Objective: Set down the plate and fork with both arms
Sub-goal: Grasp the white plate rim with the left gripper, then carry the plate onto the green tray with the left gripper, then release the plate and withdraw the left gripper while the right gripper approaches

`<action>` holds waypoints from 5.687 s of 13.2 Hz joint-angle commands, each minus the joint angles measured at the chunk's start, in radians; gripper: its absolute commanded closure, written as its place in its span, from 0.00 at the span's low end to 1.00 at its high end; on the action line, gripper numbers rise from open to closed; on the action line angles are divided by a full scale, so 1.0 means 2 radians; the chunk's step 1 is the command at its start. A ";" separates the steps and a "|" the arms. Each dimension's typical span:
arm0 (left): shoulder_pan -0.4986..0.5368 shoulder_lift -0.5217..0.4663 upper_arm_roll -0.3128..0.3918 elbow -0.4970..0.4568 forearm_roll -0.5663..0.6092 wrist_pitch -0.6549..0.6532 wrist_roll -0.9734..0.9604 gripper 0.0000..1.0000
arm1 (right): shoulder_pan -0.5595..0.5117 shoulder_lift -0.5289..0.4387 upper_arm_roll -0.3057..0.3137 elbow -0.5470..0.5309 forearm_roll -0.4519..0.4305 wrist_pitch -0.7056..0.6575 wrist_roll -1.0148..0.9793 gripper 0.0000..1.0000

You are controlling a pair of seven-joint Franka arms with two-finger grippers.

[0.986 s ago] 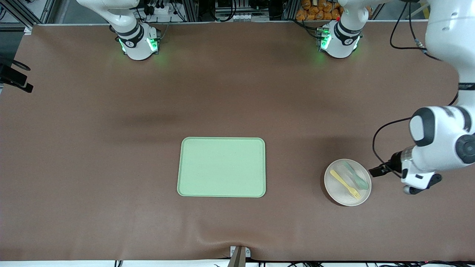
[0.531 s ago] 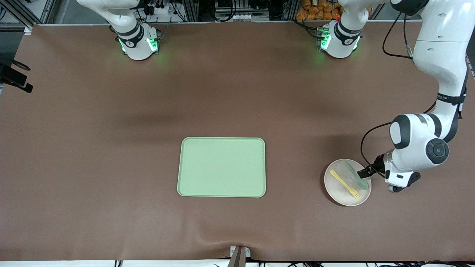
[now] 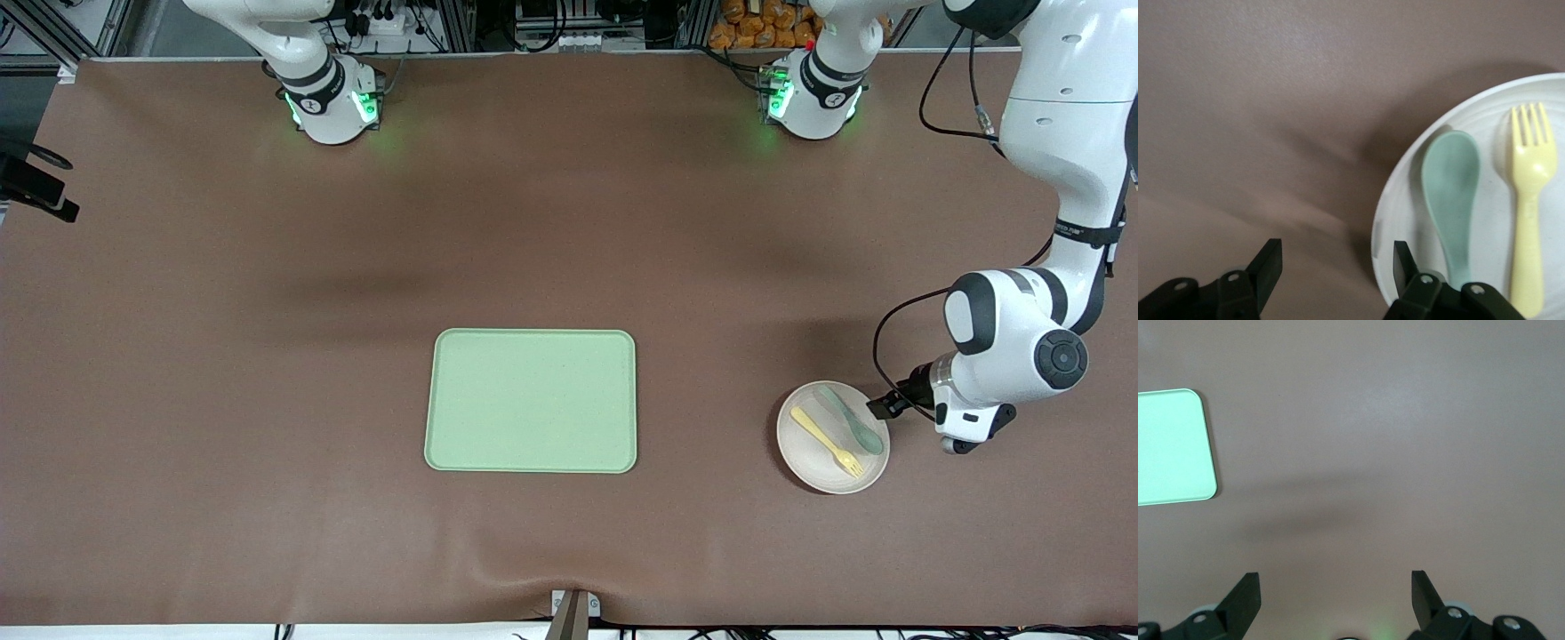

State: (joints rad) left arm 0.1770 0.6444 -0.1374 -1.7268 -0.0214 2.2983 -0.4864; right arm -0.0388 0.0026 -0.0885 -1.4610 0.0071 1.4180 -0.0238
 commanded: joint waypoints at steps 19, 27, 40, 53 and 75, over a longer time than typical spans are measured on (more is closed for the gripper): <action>-0.003 0.012 -0.003 -0.009 -0.044 0.040 -0.009 0.98 | 0.002 0.000 0.003 0.003 -0.003 -0.002 0.002 0.00; 0.002 -0.015 -0.030 -0.006 -0.055 0.034 -0.005 1.00 | -0.003 0.000 0.002 0.005 -0.003 -0.001 0.001 0.00; -0.099 -0.024 -0.125 0.054 -0.075 0.027 -0.007 1.00 | -0.003 0.000 0.002 0.005 -0.003 -0.002 0.001 0.00; -0.198 0.087 -0.122 0.128 -0.015 0.066 0.050 1.00 | 0.000 0.001 0.002 0.004 -0.002 -0.001 0.001 0.00; -0.047 -0.150 -0.106 0.126 -0.006 -0.177 0.057 0.00 | 0.288 0.275 0.004 0.006 0.024 0.289 0.059 0.00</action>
State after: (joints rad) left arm 0.0230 0.4438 -0.3471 -1.4239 -0.0542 2.0487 -0.3803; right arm 0.5167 0.5010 -0.0729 -1.4752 0.0352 1.9446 0.0642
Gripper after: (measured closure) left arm 0.000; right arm 0.000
